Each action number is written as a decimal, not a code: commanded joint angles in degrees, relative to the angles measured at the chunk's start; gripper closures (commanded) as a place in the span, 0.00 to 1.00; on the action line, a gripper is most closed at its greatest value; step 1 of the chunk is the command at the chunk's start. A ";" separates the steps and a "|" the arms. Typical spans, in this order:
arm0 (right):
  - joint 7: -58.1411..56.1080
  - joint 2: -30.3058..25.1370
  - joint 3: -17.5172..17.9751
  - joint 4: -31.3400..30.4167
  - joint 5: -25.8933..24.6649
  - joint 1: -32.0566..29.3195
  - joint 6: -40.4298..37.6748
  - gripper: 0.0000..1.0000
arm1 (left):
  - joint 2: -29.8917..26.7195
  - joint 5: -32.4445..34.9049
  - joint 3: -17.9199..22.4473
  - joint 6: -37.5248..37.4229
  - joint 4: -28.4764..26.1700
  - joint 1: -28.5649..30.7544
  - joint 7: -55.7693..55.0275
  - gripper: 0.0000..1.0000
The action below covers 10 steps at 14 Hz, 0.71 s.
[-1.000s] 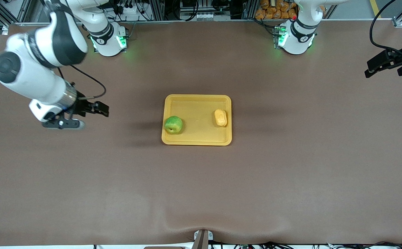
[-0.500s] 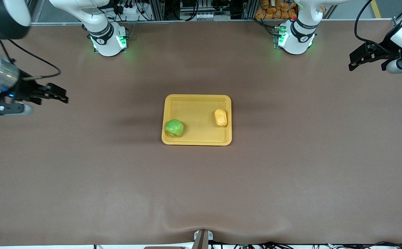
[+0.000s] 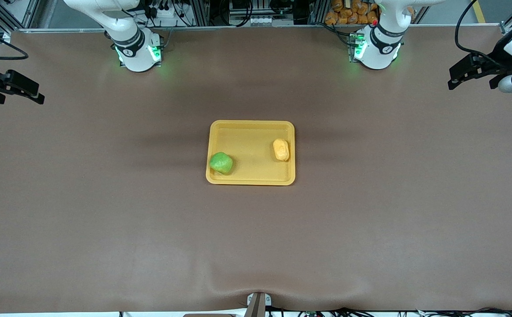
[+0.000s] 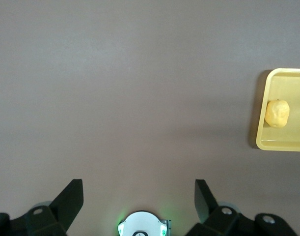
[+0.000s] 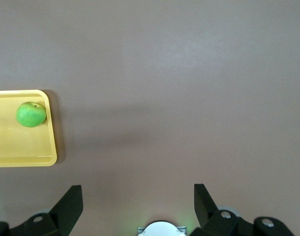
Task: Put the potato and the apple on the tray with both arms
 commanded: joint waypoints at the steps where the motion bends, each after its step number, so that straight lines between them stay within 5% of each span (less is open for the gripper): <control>1: 2.54 -1.27 2.86 -0.33 -1.04 -2.42 -0.41 0.00 | -0.92 -0.74 0.51 -2.57 0.20 1.32 1.30 0.00; 10: 2.36 -1.27 3.04 -0.50 -1.31 -2.87 0.56 0.00 | -0.22 -0.82 0.59 -3.98 2.22 1.94 0.86 0.00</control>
